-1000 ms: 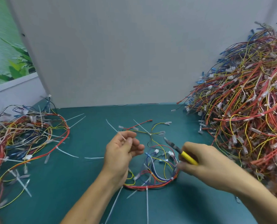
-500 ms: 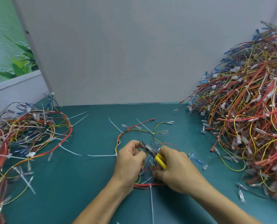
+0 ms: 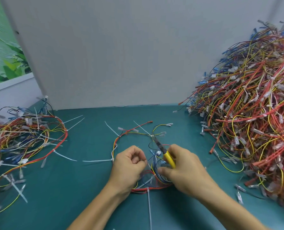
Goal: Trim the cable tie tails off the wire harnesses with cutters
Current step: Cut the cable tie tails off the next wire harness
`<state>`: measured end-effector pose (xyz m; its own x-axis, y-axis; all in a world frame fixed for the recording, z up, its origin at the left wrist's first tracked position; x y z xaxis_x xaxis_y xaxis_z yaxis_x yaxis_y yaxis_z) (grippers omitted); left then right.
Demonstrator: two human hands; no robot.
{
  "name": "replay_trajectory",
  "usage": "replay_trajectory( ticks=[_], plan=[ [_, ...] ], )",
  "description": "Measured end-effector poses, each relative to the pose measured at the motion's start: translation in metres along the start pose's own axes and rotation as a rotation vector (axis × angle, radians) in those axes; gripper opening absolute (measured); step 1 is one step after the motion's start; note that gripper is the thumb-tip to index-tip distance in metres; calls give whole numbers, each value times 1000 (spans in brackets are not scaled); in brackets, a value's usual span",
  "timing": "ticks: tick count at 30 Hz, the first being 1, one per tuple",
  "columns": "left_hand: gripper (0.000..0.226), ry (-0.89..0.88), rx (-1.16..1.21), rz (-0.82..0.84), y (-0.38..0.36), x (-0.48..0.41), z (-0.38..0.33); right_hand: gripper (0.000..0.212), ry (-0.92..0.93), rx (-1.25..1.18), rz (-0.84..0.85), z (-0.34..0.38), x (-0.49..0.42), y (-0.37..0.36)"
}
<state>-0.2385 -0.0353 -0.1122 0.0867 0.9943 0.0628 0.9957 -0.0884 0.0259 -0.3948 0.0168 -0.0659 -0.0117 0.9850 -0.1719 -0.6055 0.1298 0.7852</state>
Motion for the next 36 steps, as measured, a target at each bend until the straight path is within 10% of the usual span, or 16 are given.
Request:
replay_trajectory(
  ticks=[9, 24, 36],
  plan=[
    [34, 17, 100, 16, -1, 4, -6, 27, 126, 188, -3, 15, 5, -25],
    [36, -205, -453, 114, -12, 19, -24, 25, -109, -578, 79, -20, -12, -24],
    [3, -35, -472, 127, -12, 13, -16, 31, 230, 40, -122, 23, 12, -30]
  ],
)
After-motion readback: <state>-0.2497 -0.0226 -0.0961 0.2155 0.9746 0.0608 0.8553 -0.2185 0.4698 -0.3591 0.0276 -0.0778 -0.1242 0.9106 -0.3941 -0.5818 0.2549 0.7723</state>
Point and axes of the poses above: each hand's wrist, its own x-axis away from the middle knuckle, its own y-axis out of the back of the hand, z = x × y, the point moved 6 cm from there along -x, towards the middle knuckle, and after that the axes turned 10 degrees about y, right-handed, at the moved point
